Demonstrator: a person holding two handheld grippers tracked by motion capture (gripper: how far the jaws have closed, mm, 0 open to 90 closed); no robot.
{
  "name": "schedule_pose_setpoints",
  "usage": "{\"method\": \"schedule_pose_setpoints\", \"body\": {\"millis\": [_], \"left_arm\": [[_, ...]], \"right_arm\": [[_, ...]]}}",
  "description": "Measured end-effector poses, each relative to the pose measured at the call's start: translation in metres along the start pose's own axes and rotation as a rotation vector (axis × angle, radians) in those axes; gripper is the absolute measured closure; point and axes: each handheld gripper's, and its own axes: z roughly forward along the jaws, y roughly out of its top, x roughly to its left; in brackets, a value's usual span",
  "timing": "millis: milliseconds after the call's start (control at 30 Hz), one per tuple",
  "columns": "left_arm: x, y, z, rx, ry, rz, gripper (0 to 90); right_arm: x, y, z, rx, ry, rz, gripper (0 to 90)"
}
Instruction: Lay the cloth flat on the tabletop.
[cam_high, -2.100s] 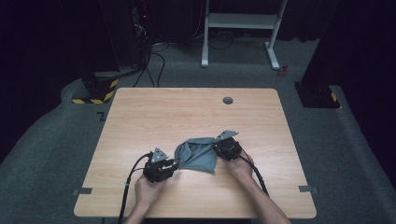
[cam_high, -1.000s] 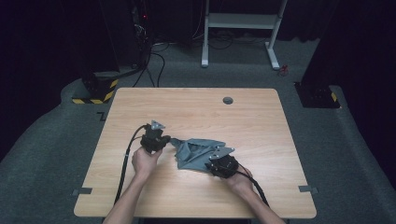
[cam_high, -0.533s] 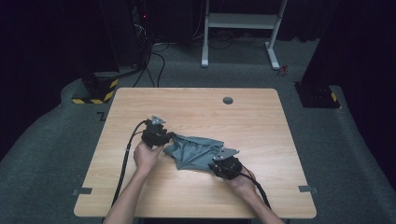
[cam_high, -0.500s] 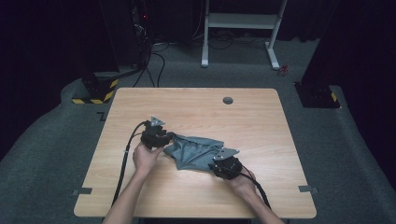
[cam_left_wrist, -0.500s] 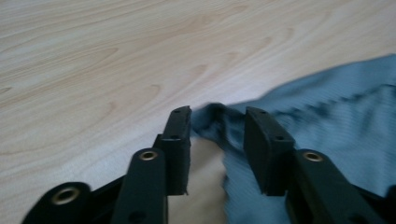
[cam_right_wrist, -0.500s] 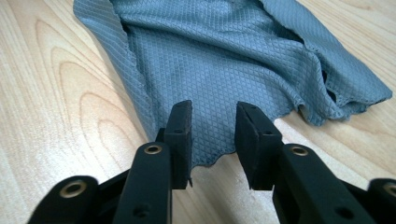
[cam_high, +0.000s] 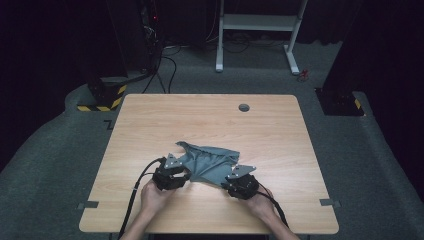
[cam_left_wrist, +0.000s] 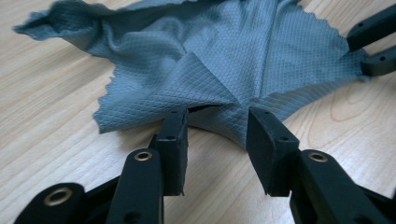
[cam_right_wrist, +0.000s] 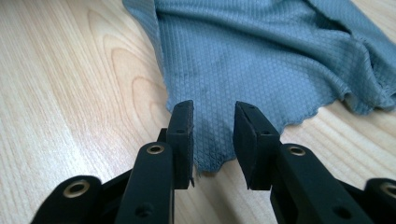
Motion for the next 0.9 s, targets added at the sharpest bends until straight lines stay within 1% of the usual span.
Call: {"method": "schedule_pose_setpoints", "body": {"millis": [67,100,167,233,267,400,500,567,667,800,900], "left_arm": [[-0.001,0.002,0.002,-0.008,-0.001,-0.005,56.1],[-0.001,0.003,0.003,-0.012,-0.003,-0.006,55.0],[-0.002,0.004,0.003,-0.02,-0.01,-0.015,53.5],[-0.001,0.006,0.002,-0.029,-0.008,-0.012,52.5],[-0.001,0.006,0.001,-0.033,-0.012,-0.019,51.9],[0.001,0.008,-0.004,-0.057,0.003,-0.036,50.3],[0.001,0.008,-0.007,-0.06,0.01,-0.032,50.3],[0.001,0.008,-0.007,-0.058,0.007,-0.027,50.3],[-0.003,0.006,-0.005,-0.047,-0.002,-0.025,50.6],[-0.008,0.002,0.0,-0.021,0.004,0.003,51.4],[-0.012,0.0,0.004,0.003,-0.005,0.016,52.8]], "right_arm": [[0.0,-0.001,-0.001,-0.001,0.004,0.006,71.2],[0.0,-0.002,-0.001,-0.001,0.004,0.005,73.8],[0.002,-0.002,-0.002,0.003,0.011,-0.008,81.3],[0.005,-0.003,-0.003,0.005,0.011,-0.034,87.5],[0.005,-0.002,-0.003,0.008,0.007,-0.042,88.8],[0.004,-0.004,-0.007,0.019,0.01,-0.04,89.5],[0.004,-0.01,-0.014,0.029,-0.004,-0.043,89.5],[0.001,-0.015,-0.022,0.029,-0.006,-0.043,89.5],[-0.001,-0.023,-0.033,0.029,-0.013,-0.047,89.4],[-0.006,-0.034,-0.045,0.037,-0.044,-0.052,89.4],[-0.011,-0.041,-0.048,0.045,-0.053,-0.03,88.9]]}}
